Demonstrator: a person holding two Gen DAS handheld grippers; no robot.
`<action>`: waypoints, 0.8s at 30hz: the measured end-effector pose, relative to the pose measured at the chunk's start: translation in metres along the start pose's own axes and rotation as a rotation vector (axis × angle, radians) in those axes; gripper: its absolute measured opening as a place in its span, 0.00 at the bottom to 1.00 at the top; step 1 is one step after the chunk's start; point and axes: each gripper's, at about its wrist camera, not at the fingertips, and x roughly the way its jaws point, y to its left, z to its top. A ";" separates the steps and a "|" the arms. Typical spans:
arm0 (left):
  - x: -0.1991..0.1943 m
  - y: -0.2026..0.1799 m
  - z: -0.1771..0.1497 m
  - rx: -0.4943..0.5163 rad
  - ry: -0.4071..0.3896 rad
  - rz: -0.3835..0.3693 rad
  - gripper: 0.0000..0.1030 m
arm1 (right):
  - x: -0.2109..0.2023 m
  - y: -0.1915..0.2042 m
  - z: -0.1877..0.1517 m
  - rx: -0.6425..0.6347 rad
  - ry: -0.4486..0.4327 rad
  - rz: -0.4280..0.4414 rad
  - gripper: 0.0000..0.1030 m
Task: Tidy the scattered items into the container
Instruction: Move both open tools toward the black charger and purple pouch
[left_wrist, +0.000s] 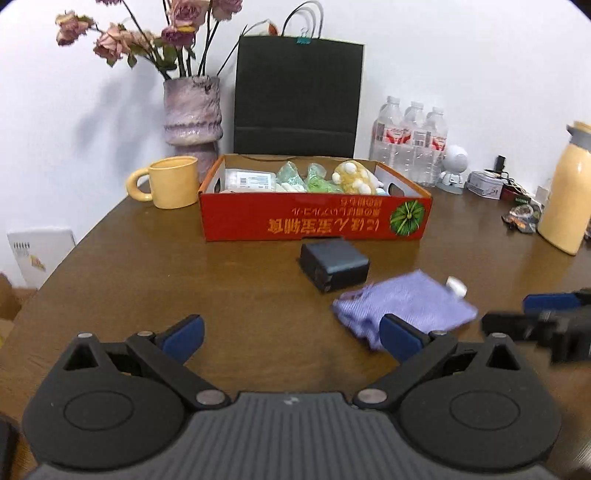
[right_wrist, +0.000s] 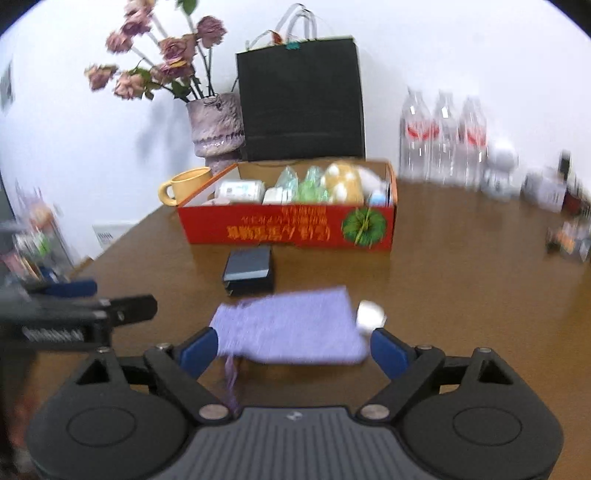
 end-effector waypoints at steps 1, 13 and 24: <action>0.001 0.000 -0.006 0.010 -0.001 0.018 1.00 | 0.001 -0.004 -0.008 0.021 -0.002 -0.013 0.85; 0.034 -0.006 -0.020 0.068 0.133 0.024 1.00 | 0.032 -0.012 -0.033 0.074 0.065 -0.072 0.62; 0.035 -0.006 -0.026 0.023 0.148 0.018 1.00 | 0.043 0.019 -0.043 -0.079 0.050 -0.125 0.87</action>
